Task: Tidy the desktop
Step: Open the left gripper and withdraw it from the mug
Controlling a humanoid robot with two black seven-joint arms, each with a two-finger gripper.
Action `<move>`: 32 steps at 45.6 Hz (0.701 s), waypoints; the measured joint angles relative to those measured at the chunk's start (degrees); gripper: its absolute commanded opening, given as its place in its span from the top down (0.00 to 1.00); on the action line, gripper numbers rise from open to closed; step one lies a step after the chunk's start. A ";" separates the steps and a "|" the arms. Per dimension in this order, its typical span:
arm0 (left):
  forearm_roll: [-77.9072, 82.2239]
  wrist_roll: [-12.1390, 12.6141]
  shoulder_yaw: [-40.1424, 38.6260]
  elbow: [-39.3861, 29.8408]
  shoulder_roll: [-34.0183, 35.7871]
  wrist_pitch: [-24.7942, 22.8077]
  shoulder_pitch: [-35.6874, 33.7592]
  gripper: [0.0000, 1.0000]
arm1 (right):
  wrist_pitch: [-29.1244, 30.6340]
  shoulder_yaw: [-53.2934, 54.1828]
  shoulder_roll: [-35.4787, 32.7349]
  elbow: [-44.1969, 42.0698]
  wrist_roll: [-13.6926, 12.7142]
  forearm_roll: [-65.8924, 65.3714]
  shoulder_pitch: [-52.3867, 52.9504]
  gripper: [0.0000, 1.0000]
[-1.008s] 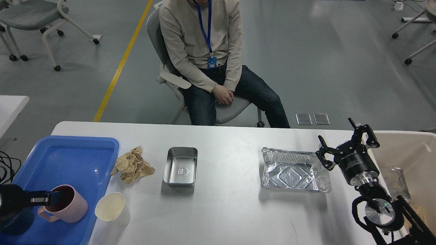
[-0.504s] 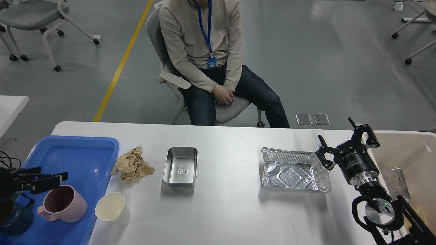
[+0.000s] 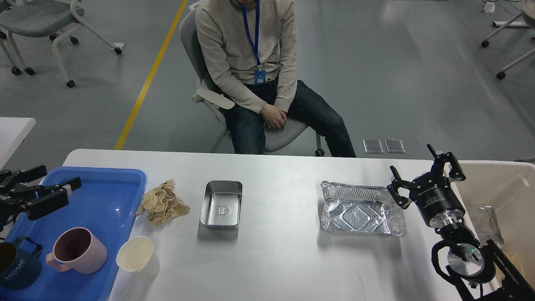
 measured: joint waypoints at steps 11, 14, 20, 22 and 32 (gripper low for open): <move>-4.16 -1.66 0.52 -3.79 2.28 2.72 0.00 0.04 | -0.01 -0.01 -0.09 -0.08 0.00 0.00 -0.13 0.00; -5.85 -1.69 0.52 -4.22 2.56 2.74 0.00 0.04 | -0.01 -0.01 -0.09 -0.08 0.00 0.00 -0.14 0.00; -10.68 -1.71 1.21 -4.69 3.29 2.23 0.00 0.04 | -0.01 -0.02 -0.09 -0.08 0.00 0.00 -0.14 0.00; -12.24 -1.71 1.82 -4.73 3.53 1.61 0.00 0.04 | -0.01 -0.02 -0.09 -0.08 0.00 0.00 -0.14 0.00; -17.60 -1.71 2.01 -4.56 3.86 -4.02 -0.43 0.04 | -0.01 -0.09 -0.06 -0.11 0.00 0.00 -0.14 0.00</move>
